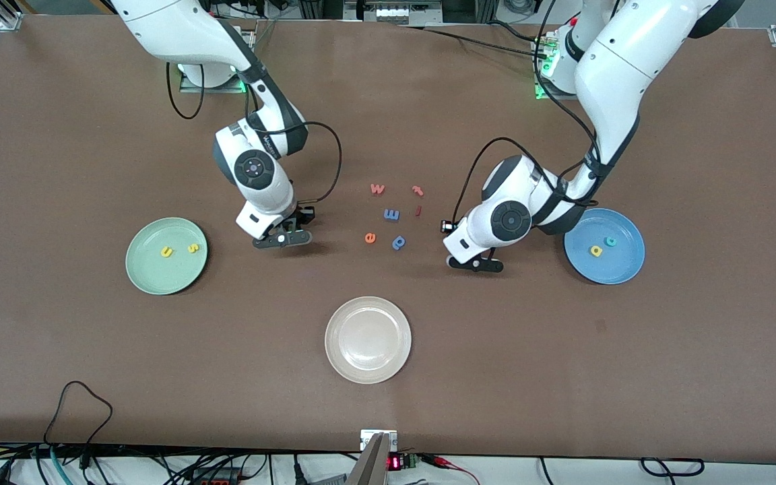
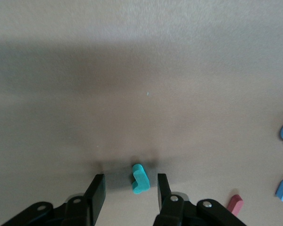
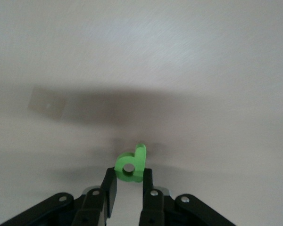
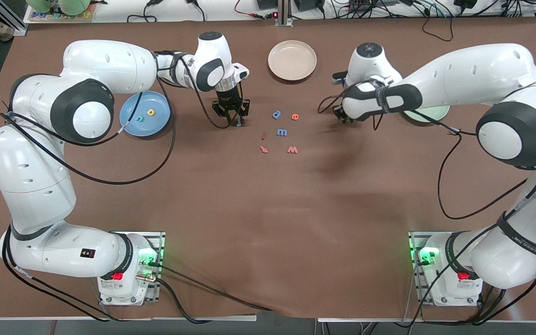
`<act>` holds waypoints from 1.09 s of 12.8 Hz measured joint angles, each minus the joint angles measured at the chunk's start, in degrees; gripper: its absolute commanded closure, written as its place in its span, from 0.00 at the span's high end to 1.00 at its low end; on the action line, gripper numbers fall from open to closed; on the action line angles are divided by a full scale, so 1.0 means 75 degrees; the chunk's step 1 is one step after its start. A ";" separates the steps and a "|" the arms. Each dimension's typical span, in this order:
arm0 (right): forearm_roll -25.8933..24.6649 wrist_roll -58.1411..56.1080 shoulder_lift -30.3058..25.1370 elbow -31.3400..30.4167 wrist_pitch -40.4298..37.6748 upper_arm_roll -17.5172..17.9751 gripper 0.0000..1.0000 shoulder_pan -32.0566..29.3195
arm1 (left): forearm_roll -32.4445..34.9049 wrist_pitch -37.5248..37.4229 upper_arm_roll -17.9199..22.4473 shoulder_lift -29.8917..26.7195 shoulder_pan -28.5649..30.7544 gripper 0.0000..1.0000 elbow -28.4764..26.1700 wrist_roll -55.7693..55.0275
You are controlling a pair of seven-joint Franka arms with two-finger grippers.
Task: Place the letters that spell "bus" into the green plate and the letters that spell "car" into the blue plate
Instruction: 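Grasp the green d with the right gripper while the left gripper reaches cyan letter, then release the green d on the green plate while the left gripper grasps cyan letter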
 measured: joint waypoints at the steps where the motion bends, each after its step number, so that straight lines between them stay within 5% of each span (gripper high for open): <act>1: -0.0003 -0.0149 -0.0187 0.0047 -0.0150 -0.0030 0.11 -0.0251 | 0.0000 0.0029 -0.0002 0.0002 -0.0028 0.50 -0.0016 -0.0135; 8: -0.0048 -0.2311 -0.0557 -0.0019 -0.0578 -0.0491 0.13 -0.2303 | 0.0143 0.0022 0.0006 0.0000 -0.0152 0.39 -0.0024 -0.0441; 9: -0.0049 -0.2673 -0.0490 -0.0039 -0.0578 -0.0574 0.31 -0.2566 | 0.0244 0.0019 -0.0004 -0.0001 -0.0159 0.38 -0.0031 -0.0499; 10: -0.0049 -0.2916 -0.0428 -0.0043 -0.0576 -0.0607 0.99 -0.2804 | 0.0329 0.0018 -0.0008 -0.0002 -0.0176 0.38 -0.0034 -0.0538; 14: -0.0050 -0.3027 -0.0455 0.0022 -0.0499 -0.0612 1.00 -0.2992 | 0.0405 0.0000 0.0004 -0.0006 -0.0186 0.32 -0.0045 -0.0557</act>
